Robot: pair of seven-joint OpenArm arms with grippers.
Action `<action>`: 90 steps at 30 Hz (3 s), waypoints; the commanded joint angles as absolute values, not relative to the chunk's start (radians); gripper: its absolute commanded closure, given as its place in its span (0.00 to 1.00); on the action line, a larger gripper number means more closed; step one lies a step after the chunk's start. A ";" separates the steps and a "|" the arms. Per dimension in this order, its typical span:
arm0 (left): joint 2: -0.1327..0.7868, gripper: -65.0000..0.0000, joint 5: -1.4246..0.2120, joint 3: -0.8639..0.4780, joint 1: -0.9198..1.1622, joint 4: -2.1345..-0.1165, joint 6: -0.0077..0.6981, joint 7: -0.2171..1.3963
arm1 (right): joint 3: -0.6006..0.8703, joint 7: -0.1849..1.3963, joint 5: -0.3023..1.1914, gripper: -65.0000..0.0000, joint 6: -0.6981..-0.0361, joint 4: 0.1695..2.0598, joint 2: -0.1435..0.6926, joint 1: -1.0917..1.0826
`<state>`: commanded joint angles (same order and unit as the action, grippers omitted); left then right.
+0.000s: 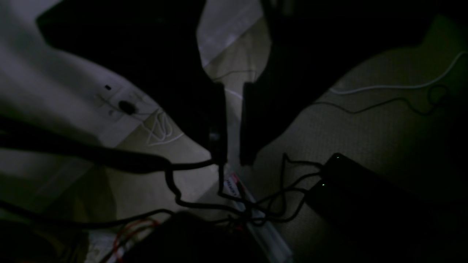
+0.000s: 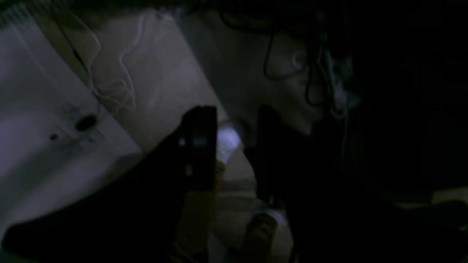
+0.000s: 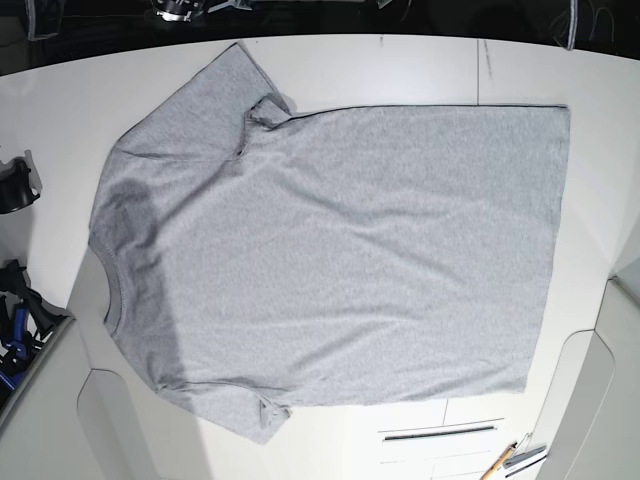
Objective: Fold the T-shirt properly
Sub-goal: 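Move both grippers from rest toward the shirt's shoulder corners, then lower both grippers onto the shirt's shoulder edges and close them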
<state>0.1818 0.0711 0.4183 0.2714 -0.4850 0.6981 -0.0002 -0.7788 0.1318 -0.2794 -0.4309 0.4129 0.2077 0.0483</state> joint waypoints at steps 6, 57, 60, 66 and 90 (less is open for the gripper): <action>0.246 0.84 0.069 0.339 0.402 -0.670 0.698 -0.004 | -0.779 0.132 -0.277 0.71 -0.430 0.537 0.279 0.125; 0.255 0.58 -0.245 -0.477 1.205 -1.908 0.698 0.094 | -0.062 0.533 0.404 0.71 -0.527 2.117 0.765 0.712; 0.255 0.58 -0.260 -0.511 1.205 -1.924 0.698 0.095 | 0.076 0.603 0.525 0.71 -0.521 2.117 0.685 0.712; 0.256 0.58 -0.342 -0.532 1.203 -1.978 0.698 0.125 | 0.353 0.691 0.716 0.60 -0.519 2.073 0.554 0.712; 0.364 0.40 -0.531 -0.532 0.957 -1.982 0.572 0.331 | 0.414 0.704 0.805 0.57 -0.524 1.730 0.363 0.621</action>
<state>0.3645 -0.5312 -0.5316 0.9569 -1.9820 0.5716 0.3309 0.4145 0.7040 0.8047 -0.5240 1.7302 0.3626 0.6209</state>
